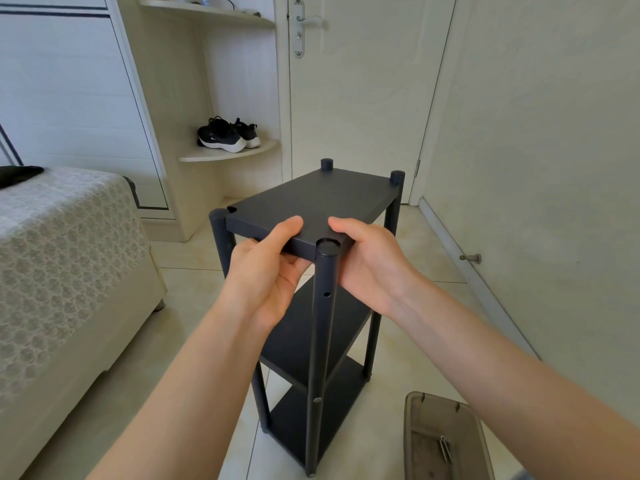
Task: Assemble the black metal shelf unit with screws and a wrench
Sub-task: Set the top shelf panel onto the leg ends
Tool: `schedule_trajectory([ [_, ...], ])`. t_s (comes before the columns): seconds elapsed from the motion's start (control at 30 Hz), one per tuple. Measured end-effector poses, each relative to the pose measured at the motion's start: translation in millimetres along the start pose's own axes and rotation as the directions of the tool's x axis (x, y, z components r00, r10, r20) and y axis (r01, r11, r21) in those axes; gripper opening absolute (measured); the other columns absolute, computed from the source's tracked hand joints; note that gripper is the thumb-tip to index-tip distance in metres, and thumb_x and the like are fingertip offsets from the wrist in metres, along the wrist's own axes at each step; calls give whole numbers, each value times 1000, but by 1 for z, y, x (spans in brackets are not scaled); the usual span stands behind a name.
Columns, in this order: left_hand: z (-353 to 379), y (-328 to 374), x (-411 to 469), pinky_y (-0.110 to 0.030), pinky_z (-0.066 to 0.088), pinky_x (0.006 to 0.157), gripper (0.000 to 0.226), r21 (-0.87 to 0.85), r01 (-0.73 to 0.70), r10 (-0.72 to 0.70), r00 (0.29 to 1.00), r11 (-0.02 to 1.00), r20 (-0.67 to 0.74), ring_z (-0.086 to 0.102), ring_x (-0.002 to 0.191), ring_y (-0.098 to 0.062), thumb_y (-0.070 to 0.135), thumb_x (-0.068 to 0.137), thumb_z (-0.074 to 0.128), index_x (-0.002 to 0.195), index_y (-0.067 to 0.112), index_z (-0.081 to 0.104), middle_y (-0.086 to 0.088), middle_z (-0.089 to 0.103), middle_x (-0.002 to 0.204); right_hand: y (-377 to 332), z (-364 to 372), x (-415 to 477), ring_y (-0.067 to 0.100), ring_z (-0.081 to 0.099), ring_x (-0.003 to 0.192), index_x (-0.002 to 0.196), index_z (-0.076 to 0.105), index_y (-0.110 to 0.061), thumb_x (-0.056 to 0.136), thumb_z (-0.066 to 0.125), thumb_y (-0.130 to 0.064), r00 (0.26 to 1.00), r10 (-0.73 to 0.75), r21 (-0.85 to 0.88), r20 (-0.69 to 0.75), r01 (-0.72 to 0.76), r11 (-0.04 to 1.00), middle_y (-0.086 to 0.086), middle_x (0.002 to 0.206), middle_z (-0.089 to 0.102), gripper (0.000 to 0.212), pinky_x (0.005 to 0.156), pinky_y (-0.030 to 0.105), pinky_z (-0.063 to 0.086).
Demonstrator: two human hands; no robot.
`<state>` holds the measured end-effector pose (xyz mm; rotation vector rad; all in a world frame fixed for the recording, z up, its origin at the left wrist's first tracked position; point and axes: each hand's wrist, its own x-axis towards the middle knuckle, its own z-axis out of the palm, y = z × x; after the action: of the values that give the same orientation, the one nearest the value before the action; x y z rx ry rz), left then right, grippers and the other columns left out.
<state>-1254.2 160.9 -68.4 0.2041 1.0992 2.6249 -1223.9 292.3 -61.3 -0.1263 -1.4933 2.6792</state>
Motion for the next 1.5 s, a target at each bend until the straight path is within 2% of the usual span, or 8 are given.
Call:
schedule_trajectory([
  [0.43, -2, -2, 0, -30, 61, 72, 16, 11, -4, 4, 999, 1000, 32, 74, 100, -27, 1, 97, 58, 111, -1, 66, -15, 75, 110, -1, -3, -1, 30, 61, 121, 132, 56, -2, 100, 53, -15, 1000, 20, -60, 19, -19, 998, 13, 128, 65, 34, 111, 49, 40],
  [0.5, -3, -2, 0, -30, 61, 71, 19, 0, 8, -8, 999, 1000, 31, 74, 100, -27, 1, 97, 58, 114, -2, 65, -16, 75, 111, -4, -5, -2, 29, 63, 118, 131, 58, -7, 99, 57, -26, 999, 23, -208, -41, -31, 978, 12, 125, 67, 36, 107, 52, 44],
  [0.6, -4, -1, 1, -30, 61, 71, 20, -8, 15, -15, 999, 1000, 32, 75, 98, -27, 1, 97, 58, 115, -3, 64, -18, 75, 109, -10, -5, -10, 26, 68, 105, 121, 63, -15, 96, 53, -51, 989, 46, -524, -141, -114, 844, 9, 113, 71, 45, 97, 49, 54],
  [0.73, -4, -1, 3, -30, 61, 73, 10, 11, 11, -12, 999, 1000, 30, 75, 92, -25, 1, 96, 60, 101, -2, 68, -15, 76, 101, -5, -2, -26, 15, 72, 95, 113, 67, -17, 93, 34, -69, 992, 99, -713, -81, -127, 690, 4, 98, 76, 65, 91, 39, 57],
  [0.83, -4, -1, 3, -29, 60, 69, 5, 28, -1, 1, 1000, 1000, 0, 74, 82, -22, 1, 94, 63, 90, 2, 66, -12, 72, 89, 1, 0, -35, 10, 70, 98, 111, 69, -16, 94, 43, -61, 997, 72, -761, 30, -24, 648, 2, 101, 75, 55, 95, 37, 55],
  [0.93, -2, -2, 3, -31, 61, 69, 13, -2, -14, 14, 1000, 1000, -2, 75, 95, -27, 0, 95, 60, 107, 2, 66, -16, 76, 105, 6, -2, -40, 15, 69, 100, 104, 72, -19, 91, 64, -41, 997, -18, -842, 81, 78, 533, 7, 103, 73, 27, 95, 43, 55],
  [1.1, 0, -2, 5, -30, 61, 69, 14, -48, -9, 8, 1000, 999, -15, 75, 94, -26, -1, 93, 61, 107, 1, 63, -16, 74, 104, 10, -5, -39, 10, 69, 97, 103, 70, -19, 92, 65, -30, 994, -63, -866, 95, 113, 488, -1, 98, 74, 16, 93, 41, 55],
  [1.5, -3, -9, 7, -29, 60, 65, 8, -59, 8, -9, 1000, 998, -30, 76, 84, -24, 1, 93, 62, 101, 4, 62, -14, 75, 95, 11, -13, -37, 11, 69, 102, 106, 74, -20, 90, 70, -28, 997, -61, -780, 42, 71, 621, -5, 99, 76, 18, 96, 43, 54],
])
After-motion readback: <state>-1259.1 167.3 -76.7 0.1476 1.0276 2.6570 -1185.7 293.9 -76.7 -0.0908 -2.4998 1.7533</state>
